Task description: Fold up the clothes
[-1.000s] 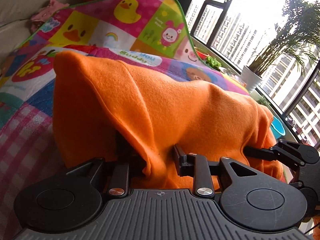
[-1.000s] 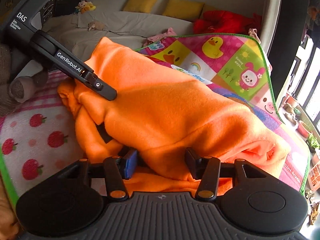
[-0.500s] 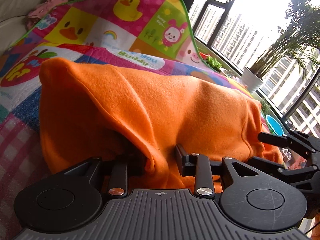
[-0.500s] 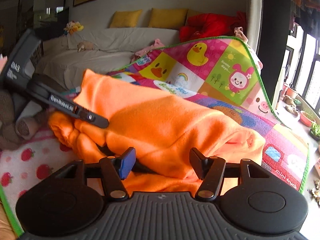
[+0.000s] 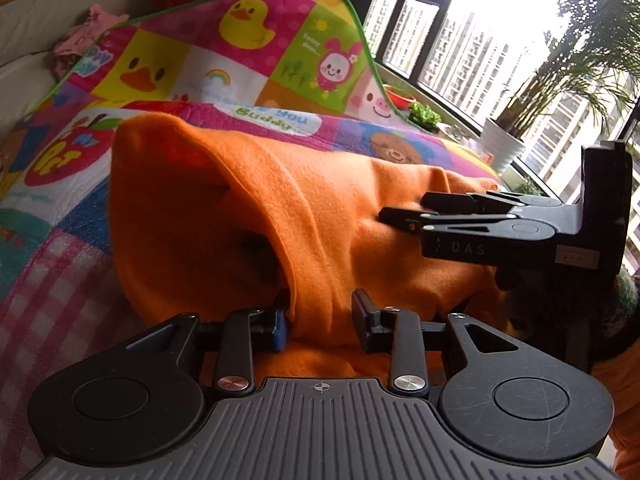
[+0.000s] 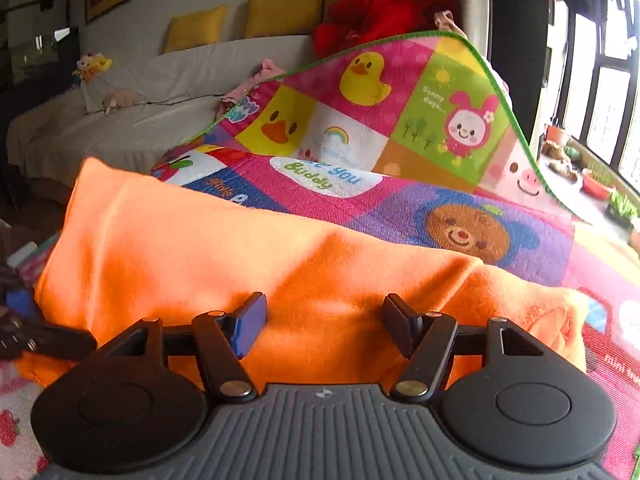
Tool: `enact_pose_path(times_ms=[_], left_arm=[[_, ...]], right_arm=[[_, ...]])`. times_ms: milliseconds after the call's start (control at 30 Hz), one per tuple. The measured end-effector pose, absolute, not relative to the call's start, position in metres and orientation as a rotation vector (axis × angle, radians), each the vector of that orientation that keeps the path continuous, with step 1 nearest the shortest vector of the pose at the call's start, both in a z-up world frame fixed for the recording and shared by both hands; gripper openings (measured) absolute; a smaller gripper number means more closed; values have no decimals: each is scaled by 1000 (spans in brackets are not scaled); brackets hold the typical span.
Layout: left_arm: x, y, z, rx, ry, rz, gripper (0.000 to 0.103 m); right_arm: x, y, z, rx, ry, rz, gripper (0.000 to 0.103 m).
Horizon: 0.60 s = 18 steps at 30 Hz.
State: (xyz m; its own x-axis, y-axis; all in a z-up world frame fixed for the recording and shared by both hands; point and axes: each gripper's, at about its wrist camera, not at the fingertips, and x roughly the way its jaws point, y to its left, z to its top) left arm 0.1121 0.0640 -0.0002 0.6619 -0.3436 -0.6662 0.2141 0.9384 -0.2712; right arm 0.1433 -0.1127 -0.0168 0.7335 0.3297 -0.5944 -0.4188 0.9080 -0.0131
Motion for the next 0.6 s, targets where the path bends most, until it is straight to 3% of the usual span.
enact_pose_path(times_ms=[333,500,600], left_arm=[[136,69,65,-285,568,-369,45],[176,73,31,-362,668,-330,45],[187,82,-3,-404,762,-289,43]], right_arm=[[135,-117,-21,-129,599,417,66],[132,-121,-21,-95,590,432,67],[128,-128,-21,-36,594,463,75]])
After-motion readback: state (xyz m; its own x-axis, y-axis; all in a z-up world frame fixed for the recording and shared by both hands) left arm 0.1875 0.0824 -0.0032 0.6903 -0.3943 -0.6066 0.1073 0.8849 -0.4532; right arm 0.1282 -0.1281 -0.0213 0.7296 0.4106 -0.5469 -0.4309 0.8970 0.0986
